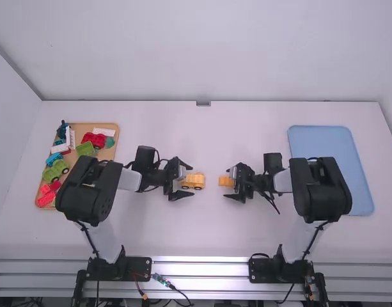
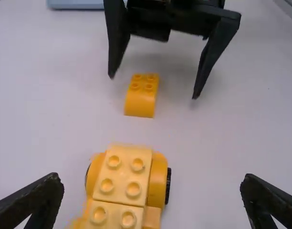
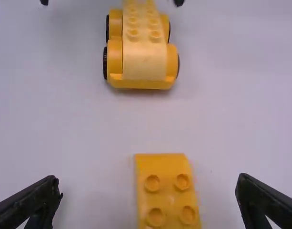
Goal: Assemble lego blocks to make yellow taxi
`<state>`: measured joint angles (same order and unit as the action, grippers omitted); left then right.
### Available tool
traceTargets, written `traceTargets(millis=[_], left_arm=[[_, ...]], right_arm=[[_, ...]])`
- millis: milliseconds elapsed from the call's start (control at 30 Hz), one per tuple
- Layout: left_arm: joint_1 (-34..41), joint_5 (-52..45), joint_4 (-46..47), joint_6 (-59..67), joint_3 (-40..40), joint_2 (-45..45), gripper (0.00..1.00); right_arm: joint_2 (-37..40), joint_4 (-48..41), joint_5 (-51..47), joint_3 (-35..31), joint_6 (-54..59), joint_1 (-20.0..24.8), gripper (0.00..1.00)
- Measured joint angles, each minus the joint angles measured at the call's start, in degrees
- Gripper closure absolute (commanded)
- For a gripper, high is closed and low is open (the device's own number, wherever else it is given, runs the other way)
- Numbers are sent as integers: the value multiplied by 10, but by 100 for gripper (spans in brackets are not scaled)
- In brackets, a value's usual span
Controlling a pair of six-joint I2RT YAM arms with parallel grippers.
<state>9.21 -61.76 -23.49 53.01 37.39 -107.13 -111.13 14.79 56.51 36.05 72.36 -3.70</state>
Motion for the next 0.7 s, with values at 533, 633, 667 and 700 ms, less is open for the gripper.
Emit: traceTargets(millis=[533,633,667,700], left_arm=[[0,3,5,22,7,1,1],[0,5,6,21,7,1,1],[0,5,6,22,7,1,1],[0,5,6,21,7,1,1]], right_arm=[[-34,-134,29,93,-2,18,32],[-34,-135,17,96,-2,1,32],[-34,-135,12,96,-2,-4,32],[-34,-135,10,96,-2,-6,32]])
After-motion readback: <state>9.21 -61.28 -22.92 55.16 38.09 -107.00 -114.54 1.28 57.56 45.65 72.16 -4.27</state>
